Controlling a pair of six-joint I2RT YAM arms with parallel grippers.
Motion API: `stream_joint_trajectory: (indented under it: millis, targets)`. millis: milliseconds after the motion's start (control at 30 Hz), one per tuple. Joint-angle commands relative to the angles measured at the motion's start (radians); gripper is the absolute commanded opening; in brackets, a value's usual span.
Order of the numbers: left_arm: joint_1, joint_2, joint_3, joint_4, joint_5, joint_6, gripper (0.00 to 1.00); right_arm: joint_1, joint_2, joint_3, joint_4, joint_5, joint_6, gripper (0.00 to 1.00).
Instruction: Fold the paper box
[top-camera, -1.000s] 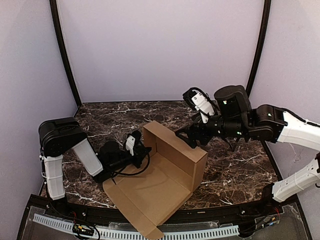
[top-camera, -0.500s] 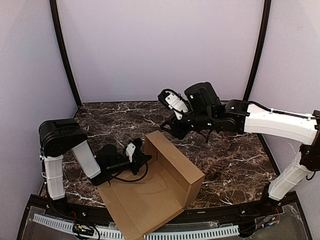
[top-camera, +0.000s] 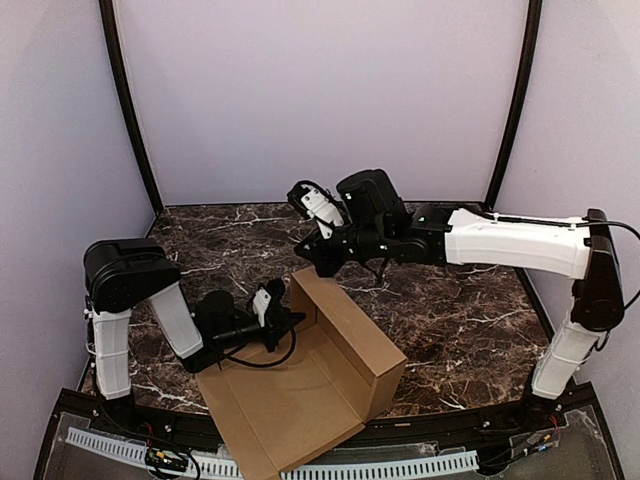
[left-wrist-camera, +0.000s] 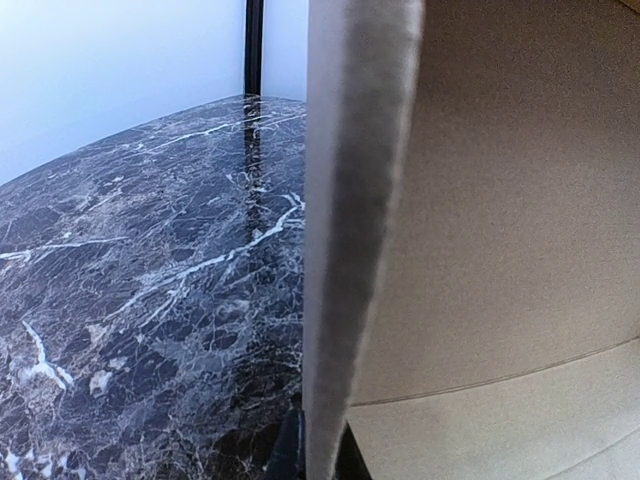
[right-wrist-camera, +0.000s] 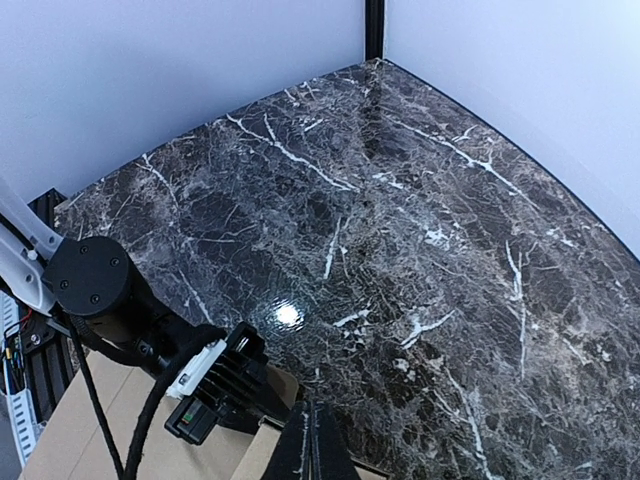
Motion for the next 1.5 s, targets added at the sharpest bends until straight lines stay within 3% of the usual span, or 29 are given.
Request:
stream_joint_trajectory:
  millis: [0, 367, 667, 1000, 1067, 1167, 1467]
  targets:
    - [-0.005, 0.02, -0.005, -0.026, 0.026, -0.015, 0.01, -0.005, 0.051, -0.011, 0.058, -0.064, 0.034, 0.0]
    - [-0.005, 0.037, 0.0, -0.033, 0.031, -0.014, 0.01, 0.0, 0.079, -0.161, 0.065, -0.082, 0.091, 0.0]
    - [-0.004, 0.041, 0.012, -0.053, 0.032, -0.001, 0.27, 0.011, 0.077, -0.177, 0.052, -0.071, 0.099, 0.0]
    - [-0.003, 0.044, 0.079, -0.087, 0.024, 0.013, 0.33, 0.02, 0.064, -0.183, 0.044, -0.069, 0.104, 0.0]
    - [-0.003, 0.045, 0.096, -0.093, 0.019, 0.011, 0.32, 0.024, 0.063, -0.186, 0.043, -0.072, 0.108, 0.0]
    - [-0.003, 0.046, 0.119, -0.111, 0.0, 0.016, 0.04, 0.032, 0.058, -0.189, 0.041, -0.071, 0.111, 0.0]
    - [-0.005, 0.047, 0.102, -0.056, -0.065, 0.014, 0.01, 0.039, 0.037, -0.203, 0.039, -0.056, 0.112, 0.0]
